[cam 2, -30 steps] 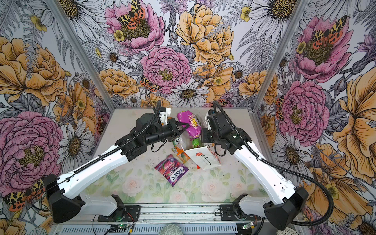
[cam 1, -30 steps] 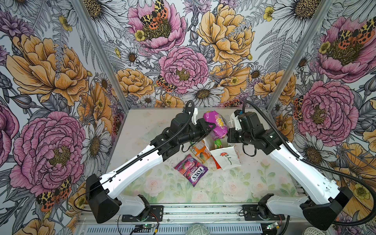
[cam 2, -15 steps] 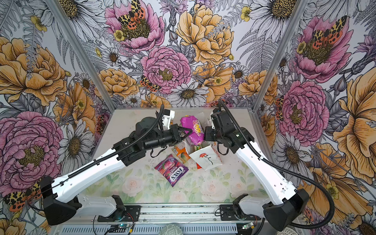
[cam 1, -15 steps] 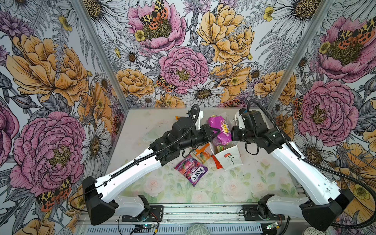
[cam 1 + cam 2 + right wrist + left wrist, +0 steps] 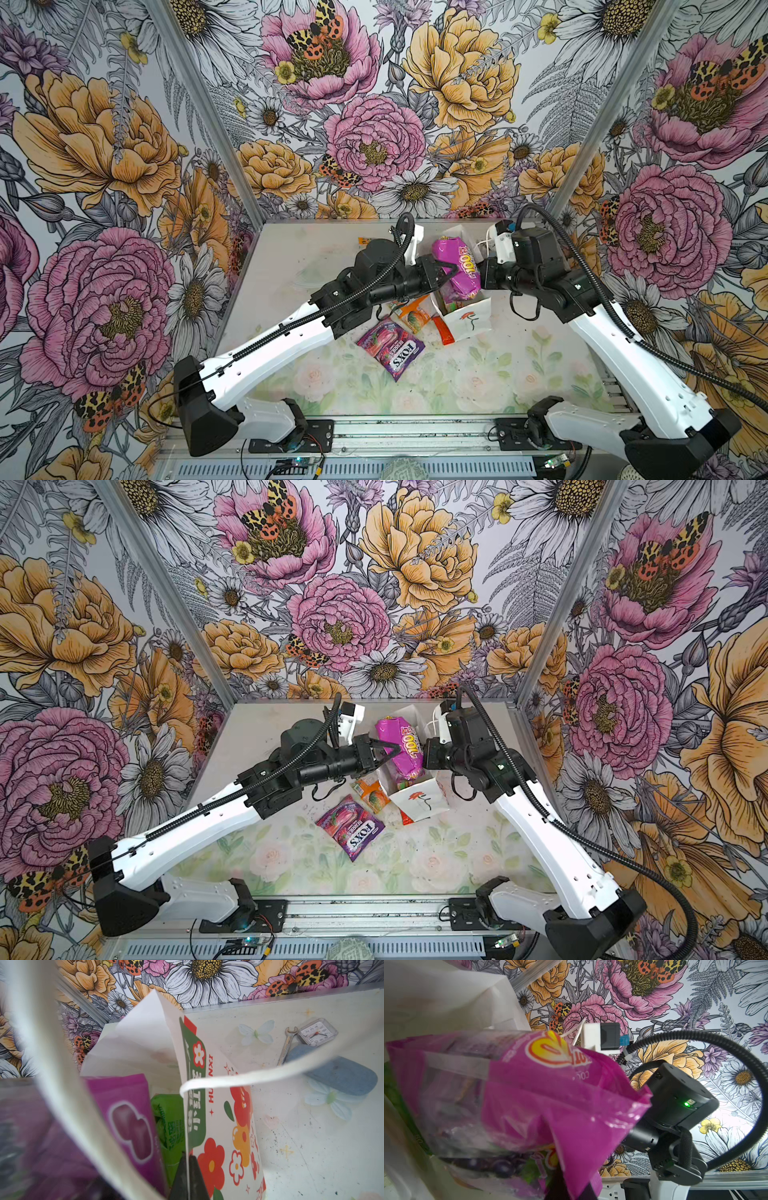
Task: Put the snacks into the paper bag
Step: 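Lower the purple candy bag into the paper bag held by the right gripper, then release the purple candy bag and withdraw the left gripper from the bag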
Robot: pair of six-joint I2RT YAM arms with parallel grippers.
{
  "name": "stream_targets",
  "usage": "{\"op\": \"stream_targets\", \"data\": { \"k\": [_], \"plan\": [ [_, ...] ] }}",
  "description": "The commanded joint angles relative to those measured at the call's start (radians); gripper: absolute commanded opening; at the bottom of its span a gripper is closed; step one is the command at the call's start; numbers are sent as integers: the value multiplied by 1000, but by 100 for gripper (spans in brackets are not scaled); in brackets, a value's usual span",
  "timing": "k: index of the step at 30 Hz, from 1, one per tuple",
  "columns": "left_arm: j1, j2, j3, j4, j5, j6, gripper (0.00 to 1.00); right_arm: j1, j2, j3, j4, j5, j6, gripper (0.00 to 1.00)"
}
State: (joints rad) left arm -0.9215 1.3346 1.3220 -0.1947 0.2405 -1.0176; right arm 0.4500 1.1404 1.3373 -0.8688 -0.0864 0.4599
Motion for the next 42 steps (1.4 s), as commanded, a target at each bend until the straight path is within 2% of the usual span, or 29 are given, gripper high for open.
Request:
{"op": "stream_targets", "data": {
  "k": [1,8,13,24,34,38,42],
  "plan": [
    [22,20,33,188,75,20,0,3,-43,-31,68,-58,-43,0],
    [44,70,29,235,99,14,0,6,-66,-102,75,-72,-55,0],
    [74,84,-47,287,104,-40,0,6,-79,-100,88,-62,-56,0],
    [142,57,-167,291,90,-45,0,19,-83,-98,106,-51,-44,0],
    [138,126,-161,328,101,-54,0,20,-95,-124,139,8,58,0],
    [131,185,-120,425,159,-87,0,0,-107,-164,171,-13,142,0],
    [96,246,2,323,159,-35,0,-106,-124,-215,171,-109,210,0]
  ]
}}
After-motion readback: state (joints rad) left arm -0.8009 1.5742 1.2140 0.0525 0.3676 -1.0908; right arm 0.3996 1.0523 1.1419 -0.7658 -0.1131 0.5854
